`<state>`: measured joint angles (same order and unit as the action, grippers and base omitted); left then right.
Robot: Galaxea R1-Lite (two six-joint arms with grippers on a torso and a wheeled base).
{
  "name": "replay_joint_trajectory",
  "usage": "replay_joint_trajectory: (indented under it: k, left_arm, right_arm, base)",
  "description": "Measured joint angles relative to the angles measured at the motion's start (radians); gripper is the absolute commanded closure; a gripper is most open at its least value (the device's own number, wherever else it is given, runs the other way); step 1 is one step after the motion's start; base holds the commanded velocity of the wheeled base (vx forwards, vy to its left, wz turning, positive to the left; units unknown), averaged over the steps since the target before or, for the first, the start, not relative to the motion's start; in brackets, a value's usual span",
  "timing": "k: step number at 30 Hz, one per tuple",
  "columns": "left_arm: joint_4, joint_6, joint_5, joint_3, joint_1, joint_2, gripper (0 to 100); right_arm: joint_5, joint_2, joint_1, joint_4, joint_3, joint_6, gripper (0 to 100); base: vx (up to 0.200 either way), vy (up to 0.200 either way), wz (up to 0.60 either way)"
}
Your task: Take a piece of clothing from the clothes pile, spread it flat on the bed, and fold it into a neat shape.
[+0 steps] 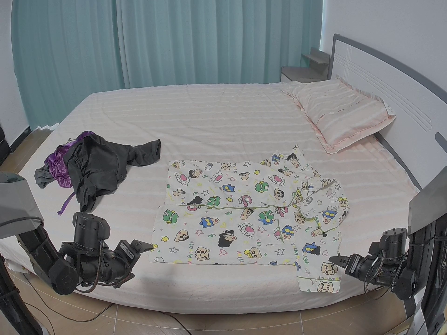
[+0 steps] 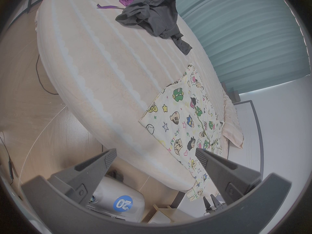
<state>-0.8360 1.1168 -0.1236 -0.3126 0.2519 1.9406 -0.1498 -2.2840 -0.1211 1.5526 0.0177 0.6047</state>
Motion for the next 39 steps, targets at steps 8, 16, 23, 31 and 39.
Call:
replay_joint_trajectory:
  k: [8,16,23,31,39]
  left_arm:
    - [0.0,0.001,-0.001,-0.004,-0.002,0.003,0]
    - [-0.001,0.001,-0.002,-0.005,-0.001,0.004,0]
    - [-0.001,-0.001,-0.002,-0.006,0.002,0.004,0]
    - [-0.001,0.008,-0.002,-0.012,0.0,0.005,0]
    - [-0.001,0.027,-0.001,-0.021,-0.002,0.005,0]
  right_arm:
    - [0.001,0.002,-0.002,0.0,0.0,-0.001,0]
    - [0.001,0.002,-0.003,0.001,0.0,-0.002,0]
    - [0.002,0.004,-0.003,0.001,0.0,-0.003,0]
    - [0.003,0.021,-0.003,0.0,0.0,-0.002,0]
    - [0.004,0.033,-0.009,0.0,0.0,-0.002,0]
  base:
    - [0.2,0.0,0.0]
    - [0.175,0.0,0.0]
    - [0.0,0.0,0.0]
    - [0.025,0.0,0.0]
    - [0.125,0.0,0.0]
